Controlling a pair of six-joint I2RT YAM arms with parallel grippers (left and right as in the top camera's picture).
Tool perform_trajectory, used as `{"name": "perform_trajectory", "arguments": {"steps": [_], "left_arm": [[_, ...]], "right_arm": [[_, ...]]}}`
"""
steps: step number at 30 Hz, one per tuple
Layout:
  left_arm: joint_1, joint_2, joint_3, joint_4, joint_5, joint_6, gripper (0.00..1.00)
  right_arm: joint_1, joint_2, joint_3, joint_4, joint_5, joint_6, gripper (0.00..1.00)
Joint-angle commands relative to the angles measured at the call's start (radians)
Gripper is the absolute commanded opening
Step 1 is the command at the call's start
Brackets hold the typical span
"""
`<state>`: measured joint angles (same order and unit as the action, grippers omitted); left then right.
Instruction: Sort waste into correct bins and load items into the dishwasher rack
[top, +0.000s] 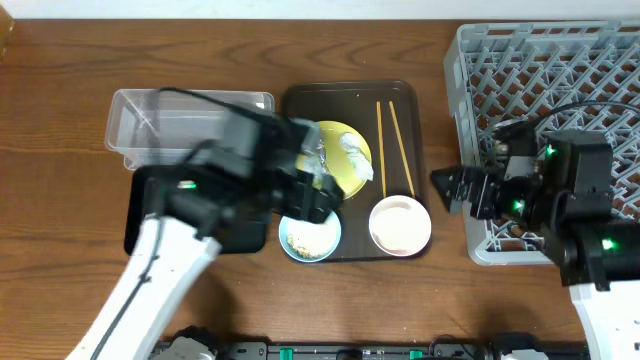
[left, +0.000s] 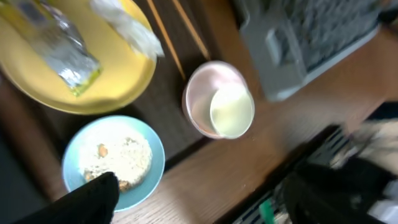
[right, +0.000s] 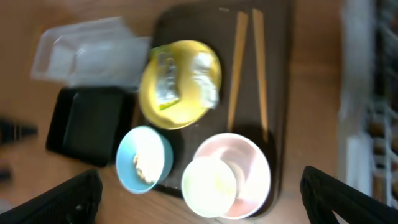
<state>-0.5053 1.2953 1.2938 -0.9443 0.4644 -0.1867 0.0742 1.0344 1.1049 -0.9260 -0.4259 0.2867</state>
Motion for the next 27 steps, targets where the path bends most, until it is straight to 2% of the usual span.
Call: {"name": "perform_trajectory", "arguments": {"steps": [1,4,7,10,14,19,24,27], "left_arm": [[-0.14,0.073,0.019,-0.004,-0.235,-0.113,0.79],[-0.246,0.164,0.019,-0.001,-0.326,-0.173,0.72],[-0.307,0.255,0.019,0.016,-0.347,-0.203,0.67],[-0.327,0.324,0.019,0.06,-0.332,-0.259,0.64],[-0.346,0.388,0.019,0.154,-0.265,-0.261,0.6],[-0.362,0.45,0.019,0.192,-0.265,-0.261,0.52],[-0.363,0.499,0.019,0.195,-0.267,-0.261,0.35],[-0.362,0.494,0.021,0.195,-0.263,-0.261,0.13]], "right_arm": [[-0.031,0.01,0.02,-0.01,0.084,0.185,0.98],[-0.056,0.008,0.02,-0.01,0.086,0.232,0.96],[-0.077,0.008,0.02,-0.011,0.071,0.24,0.97],[-0.079,0.006,0.02,-0.022,0.048,0.24,0.98],[-0.08,0.006,0.02,-0.043,0.049,0.232,0.99],[-0.079,0.006,0.02,-0.058,0.049,0.232,0.99],[-0.079,0.006,0.02,-0.059,0.048,0.228,0.99],[-0.079,0.006,0.02,-0.062,0.048,0.22,0.99]]}}
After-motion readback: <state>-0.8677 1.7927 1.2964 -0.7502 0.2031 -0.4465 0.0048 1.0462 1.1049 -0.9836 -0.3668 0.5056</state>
